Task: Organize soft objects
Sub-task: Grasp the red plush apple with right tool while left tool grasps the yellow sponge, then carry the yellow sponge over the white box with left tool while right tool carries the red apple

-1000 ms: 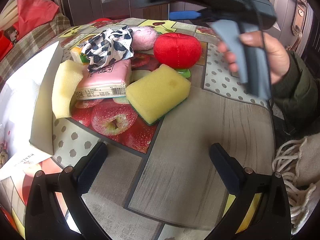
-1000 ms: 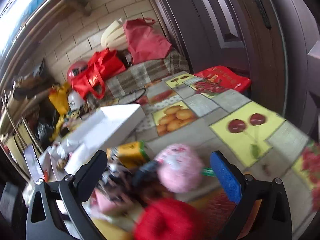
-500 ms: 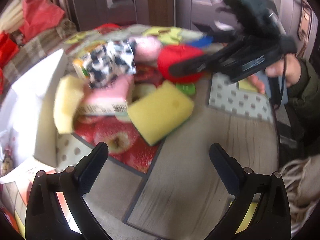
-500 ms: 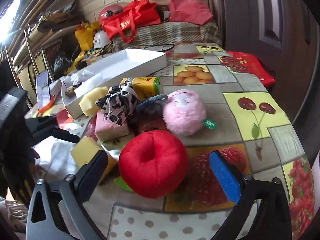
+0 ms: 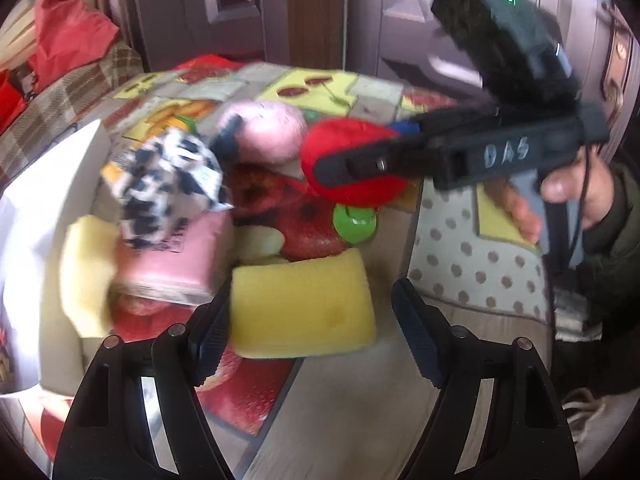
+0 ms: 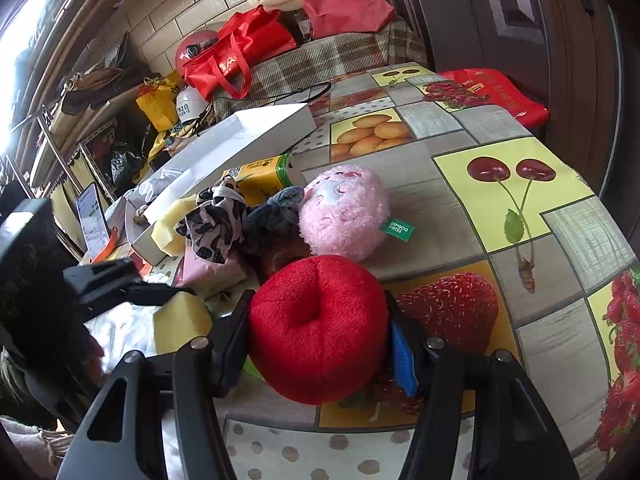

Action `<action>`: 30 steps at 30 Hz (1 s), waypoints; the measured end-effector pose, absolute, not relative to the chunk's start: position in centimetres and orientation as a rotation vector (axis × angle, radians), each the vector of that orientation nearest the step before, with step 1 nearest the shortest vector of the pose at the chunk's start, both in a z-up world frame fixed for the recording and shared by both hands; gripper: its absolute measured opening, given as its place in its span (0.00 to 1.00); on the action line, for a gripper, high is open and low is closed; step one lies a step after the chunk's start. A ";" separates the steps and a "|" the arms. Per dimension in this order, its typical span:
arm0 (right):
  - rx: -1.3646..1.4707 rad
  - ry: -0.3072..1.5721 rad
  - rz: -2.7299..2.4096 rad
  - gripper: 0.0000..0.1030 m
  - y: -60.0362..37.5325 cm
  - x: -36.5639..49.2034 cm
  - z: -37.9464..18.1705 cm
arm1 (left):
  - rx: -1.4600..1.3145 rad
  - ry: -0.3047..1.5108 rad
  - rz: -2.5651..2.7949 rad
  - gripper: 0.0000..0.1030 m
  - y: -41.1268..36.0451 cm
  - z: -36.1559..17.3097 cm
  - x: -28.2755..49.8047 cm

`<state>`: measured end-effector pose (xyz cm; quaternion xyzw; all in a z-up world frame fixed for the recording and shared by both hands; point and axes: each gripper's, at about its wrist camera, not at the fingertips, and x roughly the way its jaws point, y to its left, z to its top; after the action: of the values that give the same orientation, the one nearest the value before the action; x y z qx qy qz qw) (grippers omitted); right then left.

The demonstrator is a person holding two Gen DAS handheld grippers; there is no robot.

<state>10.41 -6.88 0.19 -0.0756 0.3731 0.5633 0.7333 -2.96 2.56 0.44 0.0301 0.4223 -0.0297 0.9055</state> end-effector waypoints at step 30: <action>0.029 0.420 1.152 0.58 -5.1 6.2 5.0 | -0.129 0.511 0.494 0.53 14.0 3.7 -11.7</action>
<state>6.24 -5.12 5.04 0.0134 0.1972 0.5407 0.8176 -11.71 13.98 3.67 -0.0630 0.2500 0.2418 0.9354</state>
